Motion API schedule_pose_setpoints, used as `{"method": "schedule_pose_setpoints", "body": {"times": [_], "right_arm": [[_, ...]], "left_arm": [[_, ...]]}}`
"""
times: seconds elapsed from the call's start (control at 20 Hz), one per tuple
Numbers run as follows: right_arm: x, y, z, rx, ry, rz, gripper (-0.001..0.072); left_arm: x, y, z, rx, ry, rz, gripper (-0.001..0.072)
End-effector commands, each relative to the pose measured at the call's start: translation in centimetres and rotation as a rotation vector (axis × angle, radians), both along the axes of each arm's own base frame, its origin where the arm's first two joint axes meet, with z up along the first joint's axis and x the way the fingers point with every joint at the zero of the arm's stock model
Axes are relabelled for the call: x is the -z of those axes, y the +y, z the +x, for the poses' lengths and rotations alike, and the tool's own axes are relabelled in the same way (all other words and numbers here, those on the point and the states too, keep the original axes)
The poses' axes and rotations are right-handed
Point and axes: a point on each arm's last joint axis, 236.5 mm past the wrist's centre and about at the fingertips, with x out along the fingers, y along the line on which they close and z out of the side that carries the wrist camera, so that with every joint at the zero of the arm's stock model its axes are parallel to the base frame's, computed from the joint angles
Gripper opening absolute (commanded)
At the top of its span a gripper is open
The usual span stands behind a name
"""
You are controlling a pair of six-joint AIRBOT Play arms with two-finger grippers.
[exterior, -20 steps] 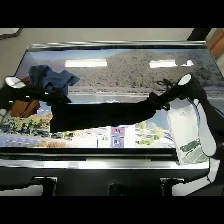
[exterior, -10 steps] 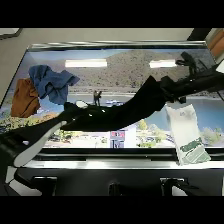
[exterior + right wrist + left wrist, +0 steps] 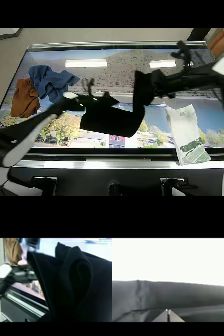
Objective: Fold the shirts.
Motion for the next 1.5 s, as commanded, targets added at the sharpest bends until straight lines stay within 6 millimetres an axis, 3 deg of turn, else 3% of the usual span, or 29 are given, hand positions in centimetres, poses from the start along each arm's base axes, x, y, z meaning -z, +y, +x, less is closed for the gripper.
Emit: {"method": "schedule_pose_setpoints", "body": {"times": [0.0, 0.1, 0.2, 0.25, 0.3, 0.35, 0.4, 0.45, 0.55, 0.6, 0.7, 0.8, 0.85, 0.9, 1.0, 1.2, 1.25, 1.3, 1.35, 1.45], "right_arm": [[4.1, 9.0, 1.6, -0.102, 0.011, 0.046, 0.0038], [8.7, 14.9, 1.4, -0.155, 0.085, 0.071, 0.0039], [13.8, 20.0, 0.4, -0.191, 0.190, 0.111, 0.0039], [16.5, 22.0, 0.2, -0.179, 0.235, 0.121, 0.0044], [18.6, 23.3, 0.3, -0.161, 0.267, 0.129, 0.0187], [20.1, 24.2, -0.1, -0.155, 0.311, 0.146, 0.0491], [21.0, 24.2, -0.5, -0.175, 0.341, 0.151, 0.0675], [21.5, 23.1, -0.7, -0.196, 0.350, 0.121, 0.0675], [21.9, 17.7, -0.2, -0.210, 0.362, -0.015, 0.0675], [22.1, 13.8, 0.6, -0.181, 0.371, -0.110, 0.0675], [21.9, 4.2, 1.5, -0.111, 0.391, -0.329, 0.0675], [22.2, -5.0, 0.6, -0.053, 0.471, -0.521, 0.0674], [22.9, -7.4, -0.6, -0.025, 0.543, -0.533, 0.0671], [23.9, -7.7, -1.8, -0.011, 0.606, -0.492, 0.0668], [26.6, -4.5, -3.1, 0.008, 0.654, -0.336, 0.0668], [29.8, 1.4, -2.5, 0.052, 0.637, -0.191, 0.0662], [29.9, 2.5, -2.4, 0.041, 0.630, -0.169, 0.0505], [29.5, 3.2, -1.8, 0.039, 0.600, -0.141, 0.0203], [28.3, 3.7, -1.0, 0.037, 0.570, -0.107, 0.0040], [24.0, 2.9, 2.1, 0.012, 0.401, -0.068, 0.0040]], "left_arm": [[-6.2, 16.2, 3.6, -0.198, -0.232, 0.313, 0.0030], [-12.8, 25.0, 3.3, -0.386, -0.348, 0.385, 0.0031], [-18.8, 30.9, 1.1, -0.539, -0.453, 0.411, 0.0031], [-21.1, 32.7, -0.3, -0.593, -0.498, 0.424, 0.0031], [-23.3, 33.9, -1.9, -0.637, -0.542, 0.438, 0.0031], [-24.9, 34.5, -3.2, -0.667, -0.579, 0.450, 0.0031], [-26.0, 34.8, -4.2, -0.685, -0.607, 0.465, 0.0031], [-26.6, 35.0, -5.0, -0.693, -0.626, 0.484, 0.0031], [-26.4, 34.9, -5.7, -0.679, -0.629, 0.521, 0.0032], [-26.0, 34.8, -5.7, -0.667, -0.619, 0.527, 0.0032], [-25.1, 34.9, -5.6, -0.662, -0.597, 0.528, 0.0032], [-24.3, 34.9, -5.5, -0.659, -0.577, 0.526, 0.0032], [-24.1, 34.9, -5.5, -0.657, -0.572, 0.525, 0.0032], [-24.0, 34.9, -5.5, -0.657, -0.571, 0.525, 0.0032], [-24.0, 34.9, -5.5, -0.657, -0.571, 0.525, 0.0032], [-24.1, 34.8, -5.5, -0.655, -0.571, 0.523, 0.0032], [-24.1, 34.8, -5.5, -0.655, -0.571, 0.522, 0.0032], [-24.1, 34.8, -5.5, -0.656, -0.572, 0.520, 0.0032], [-24.1, 34.8, -5.5, -0.656, -0.572, 0.520, 0.0032], [-24.1, 34.8, -5.5, -0.656, -0.572, 0.521, 0.0032]]}}
